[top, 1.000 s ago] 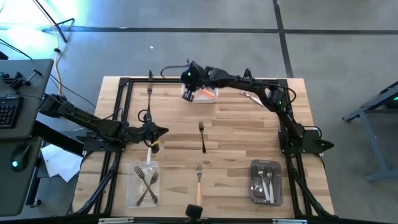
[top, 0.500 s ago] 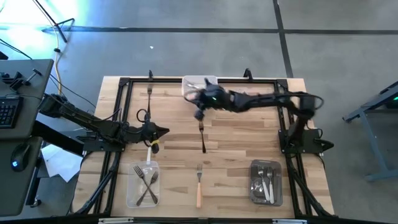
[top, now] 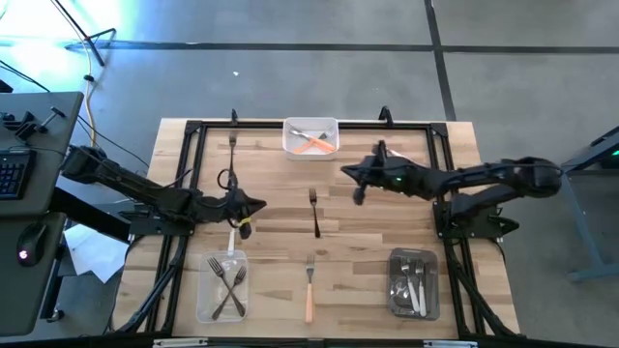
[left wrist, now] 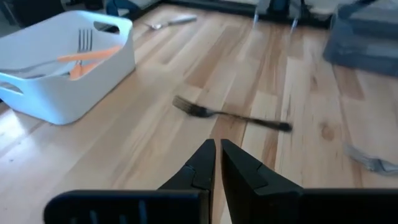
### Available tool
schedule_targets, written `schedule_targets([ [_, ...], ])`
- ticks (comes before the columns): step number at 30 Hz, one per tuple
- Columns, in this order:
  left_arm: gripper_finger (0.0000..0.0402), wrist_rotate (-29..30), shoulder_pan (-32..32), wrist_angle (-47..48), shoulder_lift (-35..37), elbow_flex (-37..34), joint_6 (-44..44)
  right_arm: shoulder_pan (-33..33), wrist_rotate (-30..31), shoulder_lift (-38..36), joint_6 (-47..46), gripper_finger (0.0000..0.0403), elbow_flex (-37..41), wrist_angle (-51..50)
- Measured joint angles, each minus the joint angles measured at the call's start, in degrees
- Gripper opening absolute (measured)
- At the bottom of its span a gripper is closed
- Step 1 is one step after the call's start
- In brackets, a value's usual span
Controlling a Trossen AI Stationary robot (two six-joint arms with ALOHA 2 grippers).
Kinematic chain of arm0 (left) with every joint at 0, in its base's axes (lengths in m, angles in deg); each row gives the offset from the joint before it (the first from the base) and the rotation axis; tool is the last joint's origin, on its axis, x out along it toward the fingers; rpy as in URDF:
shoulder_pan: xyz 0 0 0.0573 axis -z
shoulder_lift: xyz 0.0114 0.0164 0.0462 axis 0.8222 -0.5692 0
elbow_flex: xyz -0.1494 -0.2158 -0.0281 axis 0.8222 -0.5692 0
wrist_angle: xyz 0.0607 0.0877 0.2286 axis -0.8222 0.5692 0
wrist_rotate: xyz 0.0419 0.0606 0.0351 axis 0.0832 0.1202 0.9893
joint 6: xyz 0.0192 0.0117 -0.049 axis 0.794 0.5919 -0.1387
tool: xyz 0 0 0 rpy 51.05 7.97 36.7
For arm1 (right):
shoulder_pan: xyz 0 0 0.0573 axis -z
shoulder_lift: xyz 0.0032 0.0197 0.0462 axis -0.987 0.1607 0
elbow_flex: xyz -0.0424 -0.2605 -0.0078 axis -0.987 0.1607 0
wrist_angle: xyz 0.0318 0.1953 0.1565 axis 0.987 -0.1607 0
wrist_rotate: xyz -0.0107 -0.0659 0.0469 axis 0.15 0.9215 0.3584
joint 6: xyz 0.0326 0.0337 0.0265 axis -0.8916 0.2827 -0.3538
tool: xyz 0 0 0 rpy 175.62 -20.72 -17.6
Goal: Sort silverware by color (type)
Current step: Put the top silver fork into the transparent bin
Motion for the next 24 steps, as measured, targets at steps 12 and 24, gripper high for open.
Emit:
schedule_targets([
  [12, 0.0017, -0.7, 0.0, 5.2, -7.2, 4.7, -0.3, 0.0, 3.0, -16.5, -5.1, 0.0000, 6.7, -14.2],
  [24, 0.0017, -7.8, -2.8, 17.2, -12.2, 14.2, -2.7, 0.0, 4.0, -17.0, -5.1, 0.0000, 6.7, -15.4],
])
